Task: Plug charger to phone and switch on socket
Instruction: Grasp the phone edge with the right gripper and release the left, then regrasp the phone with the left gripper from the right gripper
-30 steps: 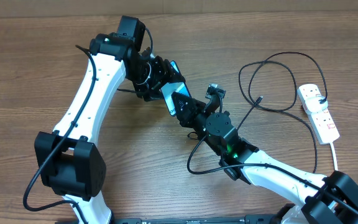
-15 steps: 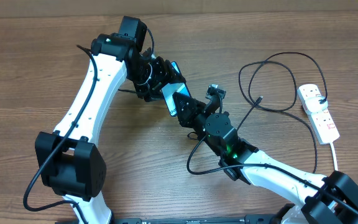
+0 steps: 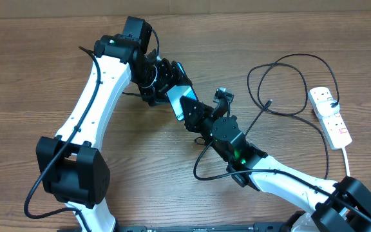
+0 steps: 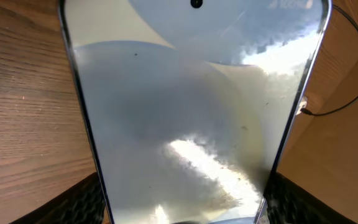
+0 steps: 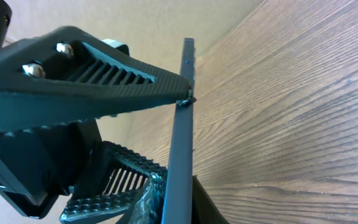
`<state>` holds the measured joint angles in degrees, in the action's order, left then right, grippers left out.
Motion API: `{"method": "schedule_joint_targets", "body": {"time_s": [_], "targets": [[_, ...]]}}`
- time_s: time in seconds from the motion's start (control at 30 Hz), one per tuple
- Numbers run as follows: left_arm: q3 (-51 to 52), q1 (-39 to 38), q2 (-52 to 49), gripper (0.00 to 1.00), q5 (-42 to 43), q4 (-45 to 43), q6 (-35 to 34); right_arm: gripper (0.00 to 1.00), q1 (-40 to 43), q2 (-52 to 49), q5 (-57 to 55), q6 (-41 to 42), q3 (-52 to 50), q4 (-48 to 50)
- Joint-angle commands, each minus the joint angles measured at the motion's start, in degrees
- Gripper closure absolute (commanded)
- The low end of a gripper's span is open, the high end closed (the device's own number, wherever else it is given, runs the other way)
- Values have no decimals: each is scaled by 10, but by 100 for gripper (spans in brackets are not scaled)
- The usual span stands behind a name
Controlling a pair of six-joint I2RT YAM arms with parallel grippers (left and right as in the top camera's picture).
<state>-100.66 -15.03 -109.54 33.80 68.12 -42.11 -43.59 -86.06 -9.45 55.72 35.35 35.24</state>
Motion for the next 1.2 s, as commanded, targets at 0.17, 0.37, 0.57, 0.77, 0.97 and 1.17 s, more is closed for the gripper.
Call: {"method": "schedule_joint_targets", "body": {"time_s": [0.17,0.37,0.57,0.77,0.97,1.17], "targets": [[-18,-3,1,16,3,-1,-4,92,-4,1,6,-2,15,1],[-18,1,2,9,3,-18,4,94,-1,1,40,-1,15,2],[-19,46,2,2,3,-49,46,96,26,1,133,33,15,2],[-19,140,7,0,63,-34,105,96,64,1,280,136,15,5],[-19,231,36,0,78,18,180,96,77,1,353,223,15,6],[-19,279,128,0,30,105,275,96,78,1,350,394,15,-23]]}}
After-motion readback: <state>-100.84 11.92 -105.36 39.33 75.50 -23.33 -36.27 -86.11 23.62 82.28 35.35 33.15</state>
